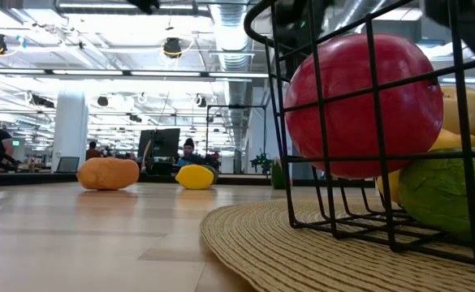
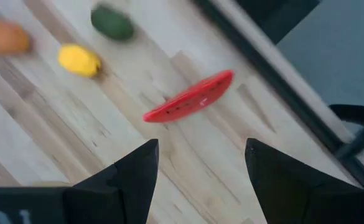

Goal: Build produce basket
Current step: Put the watermelon into the mesh basket

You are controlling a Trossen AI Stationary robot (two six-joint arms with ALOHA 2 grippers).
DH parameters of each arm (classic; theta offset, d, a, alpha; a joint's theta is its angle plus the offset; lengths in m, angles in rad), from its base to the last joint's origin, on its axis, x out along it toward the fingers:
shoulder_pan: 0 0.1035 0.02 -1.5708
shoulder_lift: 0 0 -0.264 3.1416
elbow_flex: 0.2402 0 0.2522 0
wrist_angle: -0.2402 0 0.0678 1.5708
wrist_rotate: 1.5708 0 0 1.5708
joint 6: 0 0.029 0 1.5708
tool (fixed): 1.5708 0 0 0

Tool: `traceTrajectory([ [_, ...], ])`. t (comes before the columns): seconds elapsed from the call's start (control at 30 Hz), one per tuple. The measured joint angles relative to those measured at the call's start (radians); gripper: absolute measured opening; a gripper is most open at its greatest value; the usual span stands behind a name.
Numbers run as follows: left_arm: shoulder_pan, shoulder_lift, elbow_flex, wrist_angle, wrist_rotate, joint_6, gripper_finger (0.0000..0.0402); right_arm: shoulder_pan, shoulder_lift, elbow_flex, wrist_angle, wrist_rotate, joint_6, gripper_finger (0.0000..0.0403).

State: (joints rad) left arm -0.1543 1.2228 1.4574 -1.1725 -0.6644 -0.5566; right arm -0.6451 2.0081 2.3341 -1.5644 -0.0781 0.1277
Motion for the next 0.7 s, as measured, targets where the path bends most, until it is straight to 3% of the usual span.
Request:
traceTrajectory([
  [0.17,0.0,0.0,0.0,-0.231,-0.021,-0.148,0.0146,0.039,0.121,-0.001,-0.002,-0.004,-0.01,0.026],
  [0.3,0.0,-0.002,-0.012,-0.406,-0.017,-0.26,0.0146,0.087,0.175,0.0,0.001,-0.001,0.099,0.026],
  [0.57,0.004,-0.142,-0.167,-0.384,0.091,-0.079,0.0146,0.18,0.252,0.002,0.14,0.079,0.474,0.026],
  [0.7,0.003,-0.266,-0.262,-0.388,0.114,-0.068,0.0146,0.209,0.289,0.002,0.181,0.1,0.651,0.026],
])
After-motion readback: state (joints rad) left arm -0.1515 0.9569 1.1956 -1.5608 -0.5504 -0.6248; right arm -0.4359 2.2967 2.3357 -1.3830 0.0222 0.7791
